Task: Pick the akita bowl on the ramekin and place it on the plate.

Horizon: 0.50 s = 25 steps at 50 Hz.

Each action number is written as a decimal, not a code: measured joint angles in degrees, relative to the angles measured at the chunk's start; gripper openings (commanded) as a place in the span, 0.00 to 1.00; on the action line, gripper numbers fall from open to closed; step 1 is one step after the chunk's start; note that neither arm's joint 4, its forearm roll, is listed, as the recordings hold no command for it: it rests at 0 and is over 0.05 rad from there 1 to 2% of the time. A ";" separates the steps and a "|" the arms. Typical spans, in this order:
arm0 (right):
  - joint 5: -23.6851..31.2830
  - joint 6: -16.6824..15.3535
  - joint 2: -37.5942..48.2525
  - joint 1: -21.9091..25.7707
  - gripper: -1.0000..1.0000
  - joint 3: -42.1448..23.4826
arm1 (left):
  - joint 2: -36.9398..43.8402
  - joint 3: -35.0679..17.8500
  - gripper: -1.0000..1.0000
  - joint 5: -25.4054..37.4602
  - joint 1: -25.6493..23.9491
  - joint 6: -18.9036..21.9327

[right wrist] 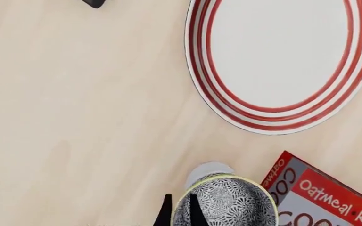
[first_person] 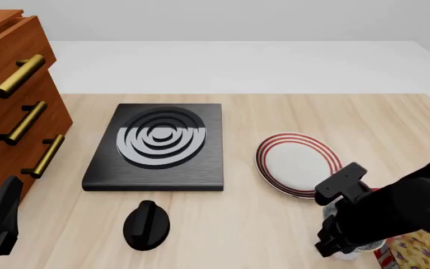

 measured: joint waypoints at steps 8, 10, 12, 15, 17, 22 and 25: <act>2.54 -0.32 -2.20 -0.35 0.00 -0.82 | 0.00 0.00 1.00 0.00 0.00 0.00; 3.47 -0.45 -2.96 -0.40 0.00 -1.17 | 0.00 0.00 1.00 0.00 0.00 0.00; 4.44 -0.65 -3.72 -0.48 0.00 -1.56 | 0.00 0.00 1.00 0.00 0.00 0.00; 6.19 -0.97 -4.95 -0.55 0.00 -2.35 | 0.00 0.00 1.00 0.00 0.00 0.00; 7.45 -1.09 -5.81 -0.52 0.00 -2.97 | 0.00 0.00 1.00 0.00 0.00 0.00; 10.52 -1.94 -7.86 -1.07 0.00 -4.51 | 0.00 0.00 1.00 0.00 0.00 0.00; 12.40 -2.44 -9.01 -1.41 0.00 -5.56 | 0.00 0.00 1.00 0.00 0.00 0.00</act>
